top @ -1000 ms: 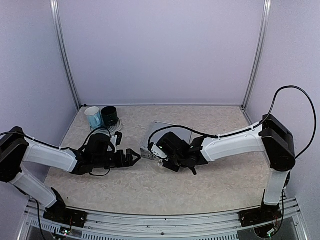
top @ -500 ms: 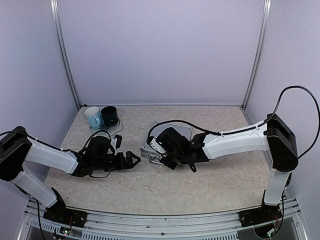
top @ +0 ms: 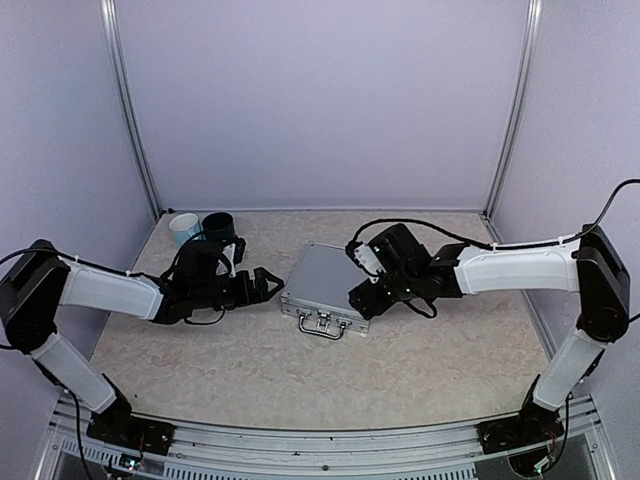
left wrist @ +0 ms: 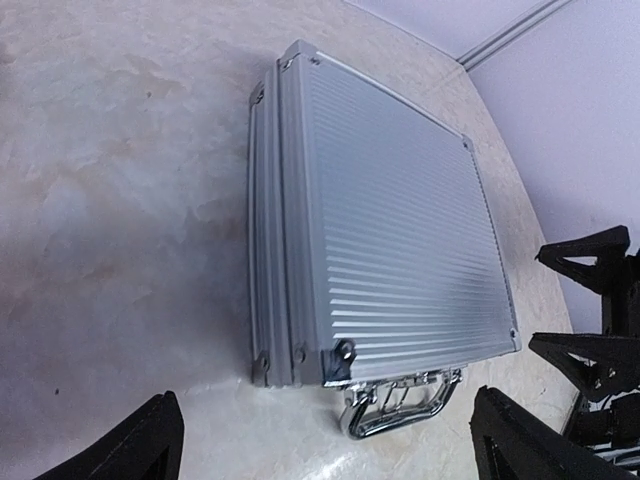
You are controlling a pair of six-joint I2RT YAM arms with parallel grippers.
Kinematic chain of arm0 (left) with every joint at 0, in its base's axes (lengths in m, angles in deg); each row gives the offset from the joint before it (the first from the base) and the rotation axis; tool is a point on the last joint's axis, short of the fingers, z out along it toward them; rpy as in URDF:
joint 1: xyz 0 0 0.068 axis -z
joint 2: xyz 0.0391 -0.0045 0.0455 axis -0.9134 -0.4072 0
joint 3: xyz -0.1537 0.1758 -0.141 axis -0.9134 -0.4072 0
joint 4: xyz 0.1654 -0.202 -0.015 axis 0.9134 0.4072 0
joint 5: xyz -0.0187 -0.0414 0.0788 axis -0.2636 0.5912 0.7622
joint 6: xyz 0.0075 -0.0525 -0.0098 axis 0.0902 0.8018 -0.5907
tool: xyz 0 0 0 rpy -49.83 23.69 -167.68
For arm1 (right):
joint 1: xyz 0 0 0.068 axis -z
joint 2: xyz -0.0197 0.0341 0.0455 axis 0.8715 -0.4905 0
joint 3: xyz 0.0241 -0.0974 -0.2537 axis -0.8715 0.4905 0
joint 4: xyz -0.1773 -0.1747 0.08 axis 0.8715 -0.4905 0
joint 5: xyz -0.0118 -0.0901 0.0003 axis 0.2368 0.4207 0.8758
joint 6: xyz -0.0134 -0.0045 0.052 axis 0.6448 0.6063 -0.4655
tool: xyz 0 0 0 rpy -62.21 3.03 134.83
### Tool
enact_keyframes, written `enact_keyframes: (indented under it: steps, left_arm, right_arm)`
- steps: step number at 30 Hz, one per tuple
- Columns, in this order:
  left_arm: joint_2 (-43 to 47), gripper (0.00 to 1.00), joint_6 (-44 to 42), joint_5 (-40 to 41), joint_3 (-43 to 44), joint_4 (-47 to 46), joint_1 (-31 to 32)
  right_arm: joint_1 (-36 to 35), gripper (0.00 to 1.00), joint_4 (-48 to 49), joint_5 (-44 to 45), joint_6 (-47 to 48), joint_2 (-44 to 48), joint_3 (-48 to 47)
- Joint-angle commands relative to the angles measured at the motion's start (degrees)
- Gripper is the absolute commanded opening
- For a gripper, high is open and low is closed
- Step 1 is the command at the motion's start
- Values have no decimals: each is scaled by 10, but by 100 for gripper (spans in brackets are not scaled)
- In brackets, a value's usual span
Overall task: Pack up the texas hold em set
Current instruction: Move the chip case to the center of the board.
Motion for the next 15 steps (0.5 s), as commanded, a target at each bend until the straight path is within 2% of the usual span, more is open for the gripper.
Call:
enact_keyframes:
  steps: [1,8,15]
  left_arm:
    - [-56,99,-36,-51,67,7,-9]
    - [-145,99,-50,-97,155,20,-15]
    - [-217,99,-36,-161,190,1,-13]
  right_arm:
    - [51,89,58,-112,-96,38,48]
    - [106,92,136,-230,-179,25,92]
    - [111,89,219,-318,-224,-21,99]
